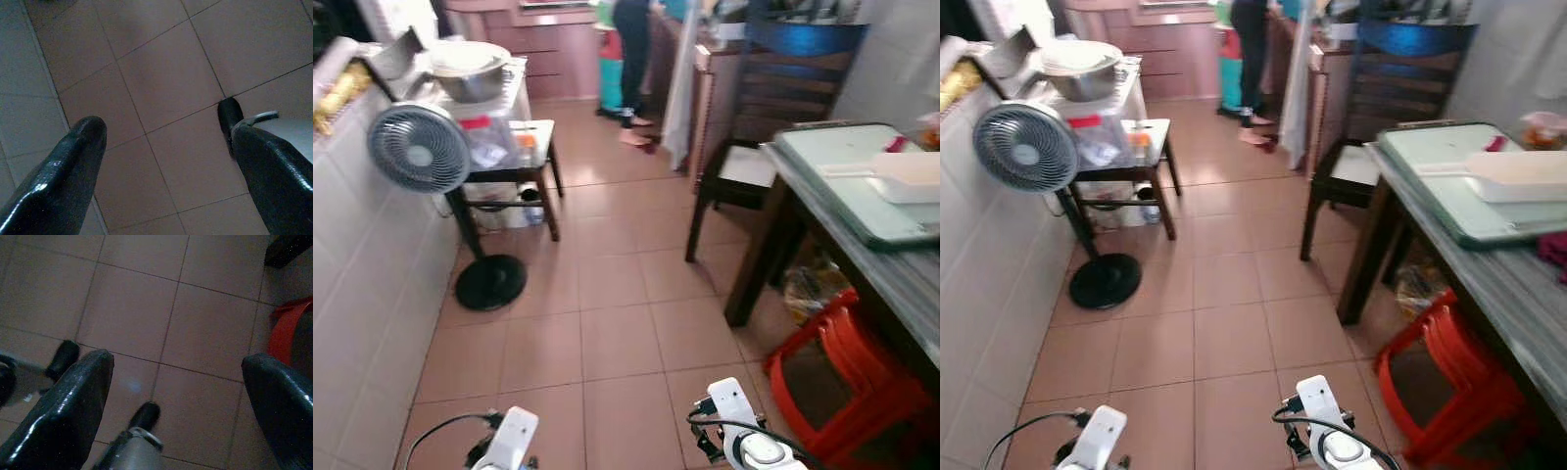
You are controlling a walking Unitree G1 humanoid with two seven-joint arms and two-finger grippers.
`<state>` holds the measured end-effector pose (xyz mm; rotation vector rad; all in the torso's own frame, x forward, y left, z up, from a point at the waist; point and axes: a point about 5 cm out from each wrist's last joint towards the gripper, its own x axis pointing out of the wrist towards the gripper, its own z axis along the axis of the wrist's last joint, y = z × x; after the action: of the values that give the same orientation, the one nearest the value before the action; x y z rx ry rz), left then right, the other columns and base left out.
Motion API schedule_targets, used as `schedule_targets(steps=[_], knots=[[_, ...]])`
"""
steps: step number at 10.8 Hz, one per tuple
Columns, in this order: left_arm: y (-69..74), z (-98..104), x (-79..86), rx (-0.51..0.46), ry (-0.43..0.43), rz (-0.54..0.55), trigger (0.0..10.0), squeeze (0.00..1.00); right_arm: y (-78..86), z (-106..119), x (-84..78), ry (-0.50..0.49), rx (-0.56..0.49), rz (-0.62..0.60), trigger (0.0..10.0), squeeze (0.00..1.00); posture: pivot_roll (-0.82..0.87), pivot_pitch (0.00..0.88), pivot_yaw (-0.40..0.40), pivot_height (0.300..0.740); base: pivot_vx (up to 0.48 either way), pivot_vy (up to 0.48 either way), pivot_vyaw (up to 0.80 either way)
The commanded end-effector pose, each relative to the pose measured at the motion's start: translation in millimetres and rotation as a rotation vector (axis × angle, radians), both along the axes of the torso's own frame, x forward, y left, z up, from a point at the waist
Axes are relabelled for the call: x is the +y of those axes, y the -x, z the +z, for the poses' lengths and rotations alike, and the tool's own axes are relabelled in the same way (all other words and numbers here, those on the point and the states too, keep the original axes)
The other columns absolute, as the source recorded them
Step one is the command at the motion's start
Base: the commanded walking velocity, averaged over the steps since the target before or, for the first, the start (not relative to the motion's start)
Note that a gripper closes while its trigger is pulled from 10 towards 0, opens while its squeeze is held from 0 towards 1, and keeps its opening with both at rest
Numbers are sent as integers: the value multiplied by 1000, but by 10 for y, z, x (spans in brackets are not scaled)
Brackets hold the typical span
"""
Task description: Setting the table
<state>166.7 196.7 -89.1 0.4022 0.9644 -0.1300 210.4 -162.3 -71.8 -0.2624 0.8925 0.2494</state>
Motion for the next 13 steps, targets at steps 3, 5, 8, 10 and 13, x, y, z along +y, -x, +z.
schedule_targets(steps=[3, 5, 8, 10, 13], knots=[[65, -6, 117, 9, 0, 37, 10000, 0, 3, -6, 62, 4, 16, 57, 10000, 0, 13, 0, -24, 740, 0, 0, 800], [142, -6, 274, 29, 0, 76, 10000, 0, 13, -14, 145, 1, 17, 91, 10000, 0, 33, 17, -33, 740, 0, 0, 588], [105, 36, 391, -16, -19, 193, 10000, 0, 50, -33, 158, 12, 29, 138, 10000, 0, 74, 40, -74, 740, 0, 0, 0], [167, -30, 199, 8, -12, 130, 10000, 0, 57, -38, 153, -11, 33, 90, 10000, 0, 80, 55, -78, 740, 0, 0, 0], [114, -60, -118, 23, 25, -15, 10000, 0, 9, -23, 169, -7, 30, -24, 10000, 0, 41, 34, -30, 740, 0, 0, 0]])
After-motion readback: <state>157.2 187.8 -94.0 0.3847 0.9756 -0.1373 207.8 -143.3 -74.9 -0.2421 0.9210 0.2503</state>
